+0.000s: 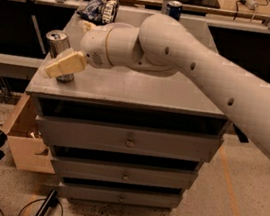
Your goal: Pick redbull can
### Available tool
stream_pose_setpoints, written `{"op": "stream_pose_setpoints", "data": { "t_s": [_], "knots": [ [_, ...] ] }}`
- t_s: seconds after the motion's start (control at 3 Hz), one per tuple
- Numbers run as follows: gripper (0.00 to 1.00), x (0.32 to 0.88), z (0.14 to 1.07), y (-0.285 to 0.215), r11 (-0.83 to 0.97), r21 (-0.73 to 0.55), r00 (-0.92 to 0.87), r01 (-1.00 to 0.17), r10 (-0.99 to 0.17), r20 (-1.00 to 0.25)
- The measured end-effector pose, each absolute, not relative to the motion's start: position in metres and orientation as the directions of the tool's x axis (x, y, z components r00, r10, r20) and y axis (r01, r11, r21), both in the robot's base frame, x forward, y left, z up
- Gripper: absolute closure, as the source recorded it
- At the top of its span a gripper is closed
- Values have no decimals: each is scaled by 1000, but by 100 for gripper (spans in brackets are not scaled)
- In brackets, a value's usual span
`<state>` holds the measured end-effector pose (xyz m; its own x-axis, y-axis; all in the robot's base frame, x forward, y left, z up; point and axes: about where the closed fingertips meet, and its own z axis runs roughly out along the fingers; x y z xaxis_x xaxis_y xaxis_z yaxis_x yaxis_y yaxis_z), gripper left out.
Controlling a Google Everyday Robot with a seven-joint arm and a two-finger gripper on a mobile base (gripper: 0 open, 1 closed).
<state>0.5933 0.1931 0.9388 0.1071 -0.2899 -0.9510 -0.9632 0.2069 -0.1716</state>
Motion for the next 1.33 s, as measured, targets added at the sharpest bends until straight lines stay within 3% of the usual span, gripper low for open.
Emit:
{"op": "stream_pose_setpoints", "data": {
  "t_s": [0.33,0.67,1.33],
  "knots": [
    [0,612,925,223,204,-113,70,-972,-207,-976],
    [19,629,911,242,189,-72,45,-979,-139,-989],
    [64,628,908,246,182,-67,42,-981,-138,-990]
  ]
}}
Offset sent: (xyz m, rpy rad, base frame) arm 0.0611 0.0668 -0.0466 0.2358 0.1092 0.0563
